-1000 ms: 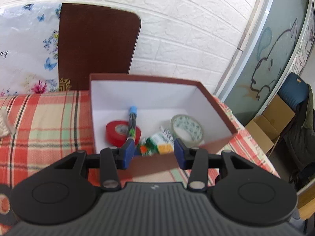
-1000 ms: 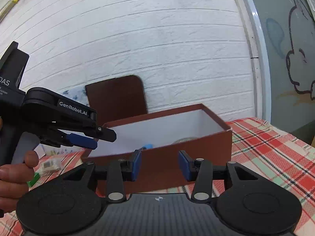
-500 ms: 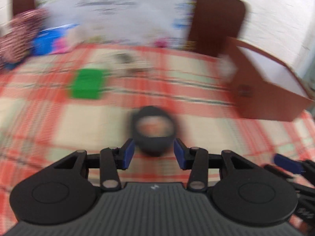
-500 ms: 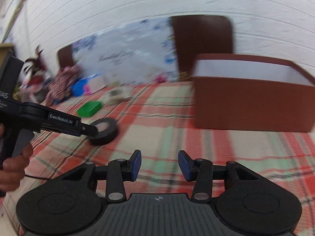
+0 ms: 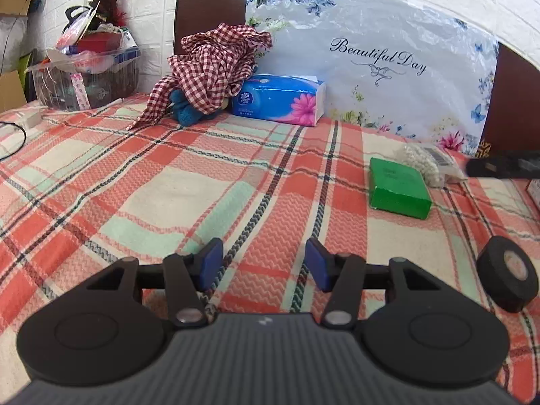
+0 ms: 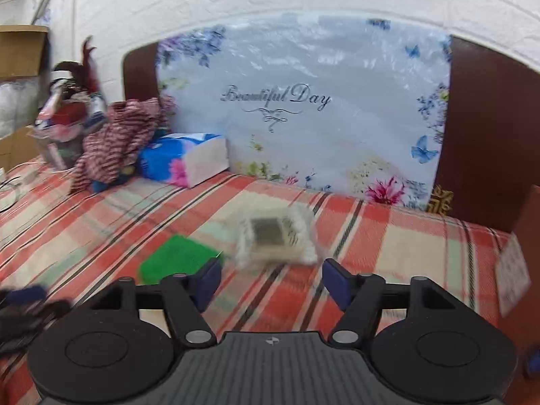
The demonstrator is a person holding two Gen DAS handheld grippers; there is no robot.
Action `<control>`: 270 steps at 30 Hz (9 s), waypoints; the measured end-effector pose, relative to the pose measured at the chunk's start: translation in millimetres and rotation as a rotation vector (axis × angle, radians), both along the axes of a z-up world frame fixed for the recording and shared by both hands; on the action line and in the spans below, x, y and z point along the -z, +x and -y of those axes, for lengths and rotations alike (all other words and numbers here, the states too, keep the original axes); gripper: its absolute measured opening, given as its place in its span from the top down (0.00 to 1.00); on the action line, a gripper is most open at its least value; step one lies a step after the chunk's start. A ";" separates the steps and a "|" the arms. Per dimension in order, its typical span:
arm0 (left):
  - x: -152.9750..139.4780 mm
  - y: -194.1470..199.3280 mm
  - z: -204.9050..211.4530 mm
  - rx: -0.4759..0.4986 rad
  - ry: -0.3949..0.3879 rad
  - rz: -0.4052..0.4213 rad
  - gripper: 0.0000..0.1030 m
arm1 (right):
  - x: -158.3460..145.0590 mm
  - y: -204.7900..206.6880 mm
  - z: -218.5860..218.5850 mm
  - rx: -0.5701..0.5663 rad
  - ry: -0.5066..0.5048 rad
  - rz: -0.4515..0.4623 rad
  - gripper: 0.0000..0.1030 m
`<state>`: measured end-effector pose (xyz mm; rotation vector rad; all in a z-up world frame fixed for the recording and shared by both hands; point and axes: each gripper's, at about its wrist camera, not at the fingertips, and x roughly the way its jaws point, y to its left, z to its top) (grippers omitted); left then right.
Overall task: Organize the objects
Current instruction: 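Move the left tool toward the bag of cotton swabs, then grasp the cotton swab bag with the left tool, then drop the cotton swab bag into the brown box with the left tool, then move the left tool toward the black tape roll, then grasp the black tape roll with the left tool, then lower the black tape into the brown box and open the left tool, then move the left tool toward the green box on the bed, then grasp the green box with the left tool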
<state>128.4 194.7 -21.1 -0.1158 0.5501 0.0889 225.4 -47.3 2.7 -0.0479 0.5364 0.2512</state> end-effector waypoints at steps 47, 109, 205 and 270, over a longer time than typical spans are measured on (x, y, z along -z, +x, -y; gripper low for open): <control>-20.4 -81.5 279.4 0.642 -0.261 -0.476 0.32 | 31.4 -263.1 153.4 0.037 -0.105 -0.051 0.12; -32.7 -16.4 85.7 0.306 -0.250 -0.225 0.29 | 23.3 -206.0 70.0 0.015 -0.010 0.015 0.23; -20.2 8.6 54.8 0.023 0.151 -0.086 0.48 | 22.2 -206.8 88.0 0.092 0.004 0.012 0.45; -45.1 -36.0 294.9 0.617 -0.140 -0.342 0.68 | 29.0 -212.5 141.6 0.176 0.003 -0.042 0.42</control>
